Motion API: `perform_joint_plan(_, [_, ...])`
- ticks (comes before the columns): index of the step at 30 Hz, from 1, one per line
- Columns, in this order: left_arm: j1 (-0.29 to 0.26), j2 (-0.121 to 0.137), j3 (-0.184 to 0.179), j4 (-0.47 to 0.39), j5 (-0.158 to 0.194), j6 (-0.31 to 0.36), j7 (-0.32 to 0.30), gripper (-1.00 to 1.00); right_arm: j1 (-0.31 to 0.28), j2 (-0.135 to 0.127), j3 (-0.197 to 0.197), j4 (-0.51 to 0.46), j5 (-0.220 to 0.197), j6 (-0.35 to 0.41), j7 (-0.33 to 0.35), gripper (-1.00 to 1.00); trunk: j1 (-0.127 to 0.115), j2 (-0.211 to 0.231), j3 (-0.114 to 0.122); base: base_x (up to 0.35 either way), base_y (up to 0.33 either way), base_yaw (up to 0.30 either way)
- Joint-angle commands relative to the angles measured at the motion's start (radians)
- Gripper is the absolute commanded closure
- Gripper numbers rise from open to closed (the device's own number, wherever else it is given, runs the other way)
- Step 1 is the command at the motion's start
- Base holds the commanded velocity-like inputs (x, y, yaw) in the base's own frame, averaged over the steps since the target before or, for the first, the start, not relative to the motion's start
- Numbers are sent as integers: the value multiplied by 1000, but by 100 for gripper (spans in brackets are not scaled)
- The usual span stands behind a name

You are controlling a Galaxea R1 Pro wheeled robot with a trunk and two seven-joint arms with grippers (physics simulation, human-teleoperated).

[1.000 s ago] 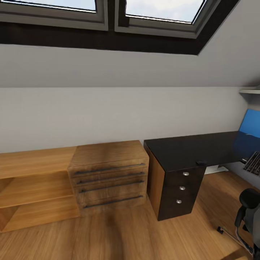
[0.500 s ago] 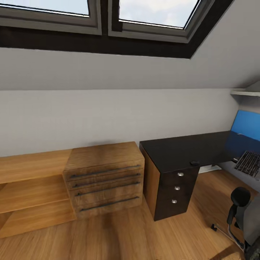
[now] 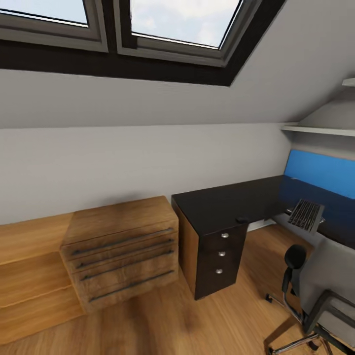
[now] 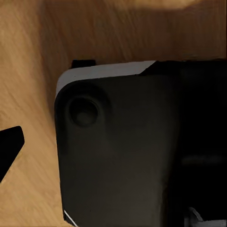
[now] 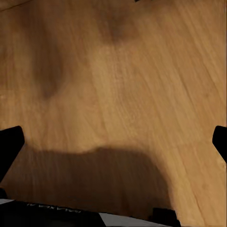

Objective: In the bedroom, organize the workspace by keeping the computer under the desk, ensuring the monitor is on the desk, placing the keyboard on the desk next to the monitor, placing the mouse on the desk next to the keyboard, moving the folder from the swivel chair onto the desk next to the mouse, stacking the notebook on top of the folder with the pen on top of the notebook, and positioning the swivel chair next to the desk.

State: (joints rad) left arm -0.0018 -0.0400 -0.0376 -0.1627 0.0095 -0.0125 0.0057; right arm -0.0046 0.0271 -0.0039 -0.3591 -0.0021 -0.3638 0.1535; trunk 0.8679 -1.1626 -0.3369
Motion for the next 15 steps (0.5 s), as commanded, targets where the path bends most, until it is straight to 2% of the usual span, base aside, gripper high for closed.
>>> perform_joint_plan(1, [0,0,-3,-18,5,-3,1,-100,-1,-2,-1,-6,0,-15,9,-100,-4,7,2,0,0,-292])
perform_joint_plan(5, [0,-1,-3,-137,17,-8,1,-100,-9,-7,0,-24,0,-119,27,-100,-19,35,15,0,0,-295])
perform_joint_plan(9, [-1,3,-2,-235,23,-10,2,-100,-20,-3,1,-29,-2,-159,31,-100,-35,63,25,0,0,-277])
perform_joint_plan(13, [-1,10,0,-262,34,-15,3,-100,-25,-3,1,-30,-2,-169,32,-100,-46,84,31,0,0,-246])
perform_joint_plan(15, [-1,19,9,-270,52,-34,2,-100,-26,-4,1,-30,-2,-182,32,-100,-46,84,29,0,0,-197])
